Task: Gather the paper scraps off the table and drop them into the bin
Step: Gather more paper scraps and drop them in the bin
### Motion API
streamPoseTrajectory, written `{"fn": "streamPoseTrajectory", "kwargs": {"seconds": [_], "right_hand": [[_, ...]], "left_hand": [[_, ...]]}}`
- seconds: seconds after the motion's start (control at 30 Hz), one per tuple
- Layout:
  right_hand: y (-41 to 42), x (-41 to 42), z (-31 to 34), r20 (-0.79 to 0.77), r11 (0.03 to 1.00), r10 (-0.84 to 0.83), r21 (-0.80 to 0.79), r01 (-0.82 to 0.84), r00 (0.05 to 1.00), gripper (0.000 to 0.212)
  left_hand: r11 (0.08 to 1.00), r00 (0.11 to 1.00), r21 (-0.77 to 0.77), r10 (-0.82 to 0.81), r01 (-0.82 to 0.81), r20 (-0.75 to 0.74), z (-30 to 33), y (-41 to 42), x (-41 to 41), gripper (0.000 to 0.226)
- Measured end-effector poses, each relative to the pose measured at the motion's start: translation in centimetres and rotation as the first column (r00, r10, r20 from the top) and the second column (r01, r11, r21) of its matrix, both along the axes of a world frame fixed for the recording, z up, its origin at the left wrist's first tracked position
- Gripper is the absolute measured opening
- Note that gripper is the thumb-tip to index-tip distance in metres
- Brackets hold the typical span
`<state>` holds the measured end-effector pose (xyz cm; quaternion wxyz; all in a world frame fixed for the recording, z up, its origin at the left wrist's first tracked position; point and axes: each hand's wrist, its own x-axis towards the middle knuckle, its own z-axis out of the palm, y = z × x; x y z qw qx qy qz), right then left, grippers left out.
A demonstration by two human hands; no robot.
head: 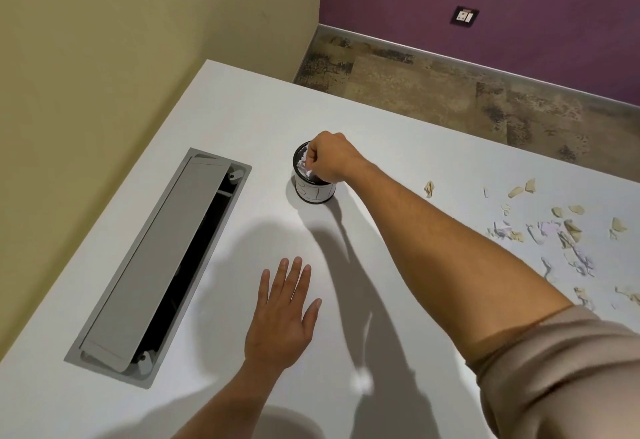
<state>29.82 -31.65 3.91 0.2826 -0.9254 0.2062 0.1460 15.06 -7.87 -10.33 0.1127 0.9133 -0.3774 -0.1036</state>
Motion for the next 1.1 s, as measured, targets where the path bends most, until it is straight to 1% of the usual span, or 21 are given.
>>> {"fn": "streamPoseTrajectory", "kwargs": {"seconds": [0.13, 0.27, 0.4, 0.47, 0.57, 0.63, 0.73, 0.8, 0.83, 0.9, 0.93, 1.03, 1.1], "right_hand": [[0.3, 1.3, -0.6, -0.165, 0.975, 0.153, -0.136, -0.176, 0.974, 0.029], [0.5, 2.3, -1.4, -0.23, 0.952, 0.192, -0.194, -0.238, 0.954, 0.03], [0.7, 3.1, -2.5, -0.287, 0.929, 0.237, -0.214, -0.303, 0.928, 0.016], [0.7, 3.3, -2.6, -0.33, 0.926, 0.239, -0.206, -0.317, 0.913, 0.017], [0.8, 3.7, -2.5, -0.404, 0.918, 0.263, -0.175, -0.356, 0.876, 0.009], [0.9, 3.8, -2.4, -0.444, 0.909, 0.281, -0.162, -0.385, 0.851, 0.014], [0.8, 3.4, -2.0, -0.395, 0.9, 0.301, -0.184, -0.396, 0.868, 0.02], [0.7, 2.9, -1.4, -0.324, 0.918, 0.277, -0.189, -0.349, 0.905, 0.013], [0.5, 2.6, -1.2, -0.293, 0.928, 0.257, -0.189, -0.32, 0.921, 0.013], [0.3, 2.1, -0.4, -0.248, 0.942, 0.224, -0.193, -0.275, 0.942, 0.027], [0.2, 1.9, 0.1, -0.222, 0.946, 0.217, -0.195, -0.261, 0.951, 0.03], [0.3, 1.6, 1.1, -0.129, 0.959, 0.196, -0.182, -0.217, 0.972, 0.031], [0.3, 1.7, 1.2, -0.107, 0.969, 0.193, -0.138, -0.207, 0.975, 0.03]], "left_hand": [[1.0, 1.0, 0.012, 0.0, 0.0, 0.016, -0.1, -0.1, 0.0, 0.063], [1.0, 0.999, 0.013, -0.005, 0.004, 0.033, -0.3, -0.1, 0.0, 0.064], [1.0, 0.999, 0.023, -0.008, 0.007, 0.031, -0.4, -0.1, 0.1, 0.064], [1.0, 0.999, 0.022, -0.012, 0.011, 0.031, -0.4, -0.1, 0.2, 0.063], [0.999, 0.999, 0.035, -0.016, 0.014, 0.048, -0.4, -0.1, 0.2, 0.064], [0.999, 0.998, 0.043, -0.013, 0.011, 0.053, -0.3, -0.1, 0.2, 0.064], [0.999, 0.999, 0.04, -0.013, 0.011, 0.053, -0.2, -0.1, 0.1, 0.063], [0.999, 0.998, 0.034, -0.013, 0.011, 0.054, -0.2, -0.2, 0.1, 0.064], [0.999, 0.998, 0.035, -0.012, 0.01, 0.055, -0.2, -0.2, 0.1, 0.064], [0.999, 0.999, 0.044, -0.013, 0.01, 0.053, -0.2, -0.2, 0.1, 0.064], [0.999, 0.999, 0.047, -0.011, 0.009, 0.05, -0.1, -0.1, 0.1, 0.064], [0.999, 0.999, 0.05, -0.01, 0.008, 0.044, -0.1, -0.2, 0.1, 0.063], [0.999, 0.999, 0.042, -0.012, 0.01, 0.04, 0.0, -0.2, 0.1, 0.063]]}}
